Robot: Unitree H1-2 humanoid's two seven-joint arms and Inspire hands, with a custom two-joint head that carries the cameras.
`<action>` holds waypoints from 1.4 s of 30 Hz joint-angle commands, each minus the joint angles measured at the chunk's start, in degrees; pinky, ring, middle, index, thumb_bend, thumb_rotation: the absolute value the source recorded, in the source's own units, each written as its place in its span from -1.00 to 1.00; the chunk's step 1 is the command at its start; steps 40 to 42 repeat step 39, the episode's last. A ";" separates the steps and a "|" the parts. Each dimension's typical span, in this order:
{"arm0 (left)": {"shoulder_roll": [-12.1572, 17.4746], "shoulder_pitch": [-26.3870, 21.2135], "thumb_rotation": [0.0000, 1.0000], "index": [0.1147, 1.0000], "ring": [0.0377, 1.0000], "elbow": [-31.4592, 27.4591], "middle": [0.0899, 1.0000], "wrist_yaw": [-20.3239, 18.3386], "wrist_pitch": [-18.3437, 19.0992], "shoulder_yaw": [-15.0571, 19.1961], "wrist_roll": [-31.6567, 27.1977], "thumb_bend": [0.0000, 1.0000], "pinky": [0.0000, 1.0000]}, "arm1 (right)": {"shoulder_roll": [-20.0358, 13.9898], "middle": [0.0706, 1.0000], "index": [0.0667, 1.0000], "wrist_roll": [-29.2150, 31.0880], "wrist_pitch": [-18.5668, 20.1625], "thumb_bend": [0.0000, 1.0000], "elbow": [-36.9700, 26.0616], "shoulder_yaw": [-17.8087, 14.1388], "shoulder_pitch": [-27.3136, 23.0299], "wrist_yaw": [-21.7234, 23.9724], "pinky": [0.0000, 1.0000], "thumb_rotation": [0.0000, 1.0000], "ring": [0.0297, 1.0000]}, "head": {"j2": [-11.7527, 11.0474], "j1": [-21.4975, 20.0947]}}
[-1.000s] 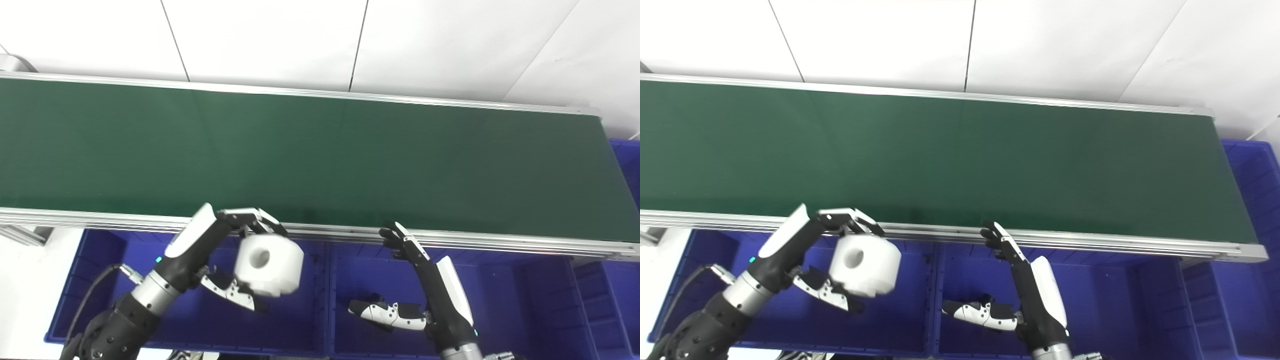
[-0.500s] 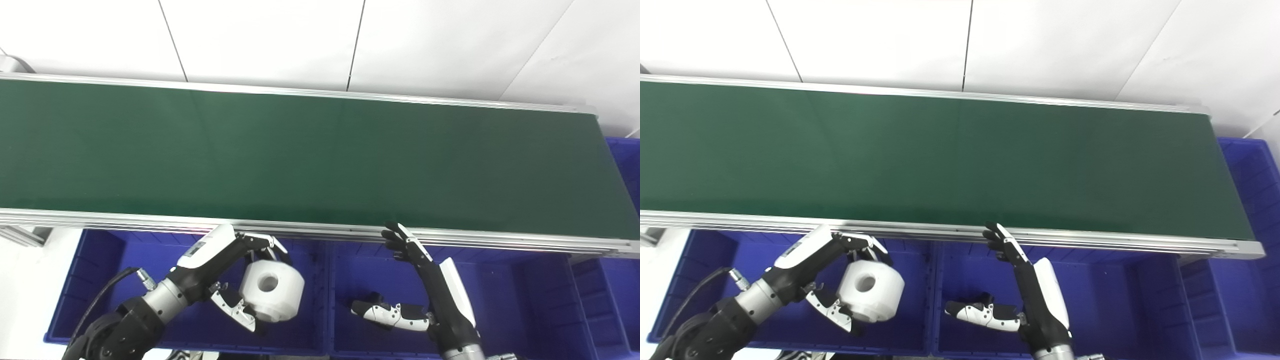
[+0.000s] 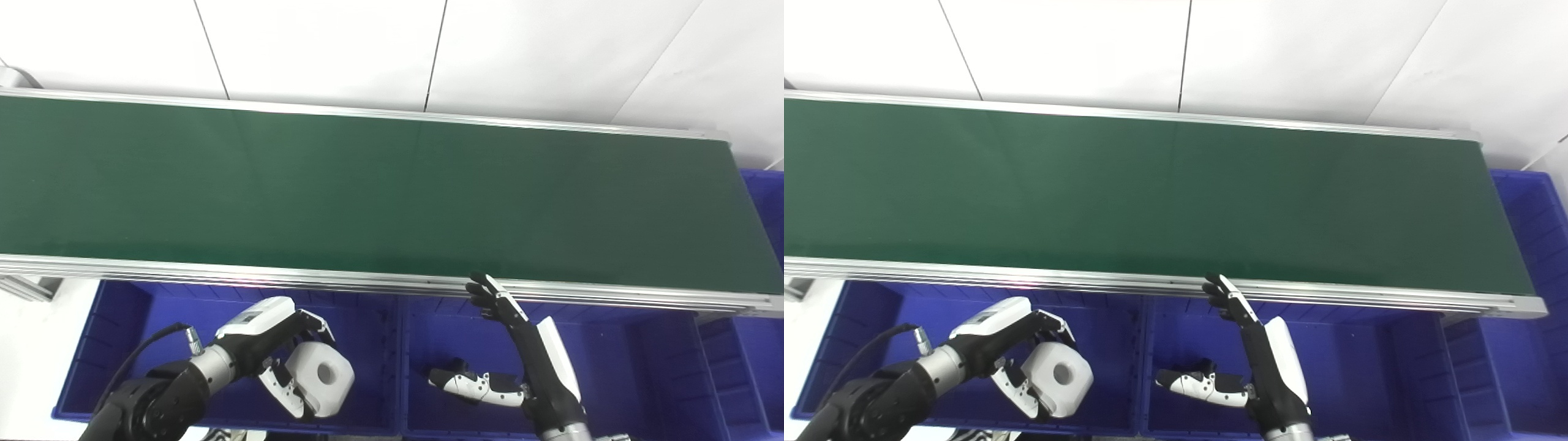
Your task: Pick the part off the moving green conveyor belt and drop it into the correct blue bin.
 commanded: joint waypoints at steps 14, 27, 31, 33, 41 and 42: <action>-3.07 3.63 -0.57 0.83 0.74 -3.78 0.81 6.68 -7.51 6.80 -19.69 0.46 0.57 | 0.47 0.70 0.80 -1.25 1.32 0.68 -2.57 -0.08 0.67 0.97 0.67 -0.47 0.67 | -0.07 -0.35; -7.21 7.99 -0.55 0.80 0.71 1.10 0.77 11.90 -22.68 7.70 -30.74 0.53 0.58 | 0.34 0.68 0.78 -1.53 0.98 0.69 -2.71 -0.46 1.28 0.86 0.62 -0.52 0.65 | -0.57 -0.09; -7.73 8.26 -0.56 0.82 0.73 2.31 0.80 12.64 -23.13 8.11 -31.03 0.51 0.60 | 0.32 0.69 0.78 -1.29 0.53 0.68 -2.62 -0.52 1.55 0.73 0.61 -0.55 0.66 | -0.65 0.00; -7.93 8.46 -0.58 0.82 0.73 2.57 0.80 13.02 -22.95 8.30 -31.13 0.51 0.62 | 0.40 0.69 0.79 -1.54 0.67 0.68 -2.75 -0.54 1.67 0.73 0.62 -0.55 0.66 | -0.63 -0.02; -8.28 8.63 -0.65 0.83 0.76 3.32 0.83 14.13 -23.26 8.49 -30.75 0.48 0.64 | 0.77 0.70 0.80 -1.84 1.21 0.67 -3.36 -0.58 2.27 0.78 0.62 -0.51 0.67 | -0.60 0.28; -8.28 8.63 -0.65 0.83 0.76 3.32 0.83 14.13 -23.26 8.49 -30.75 0.48 0.64 | 0.77 0.70 0.80 -1.84 1.21 0.67 -3.36 -0.58 2.27 0.78 0.62 -0.51 0.67 | -0.60 0.28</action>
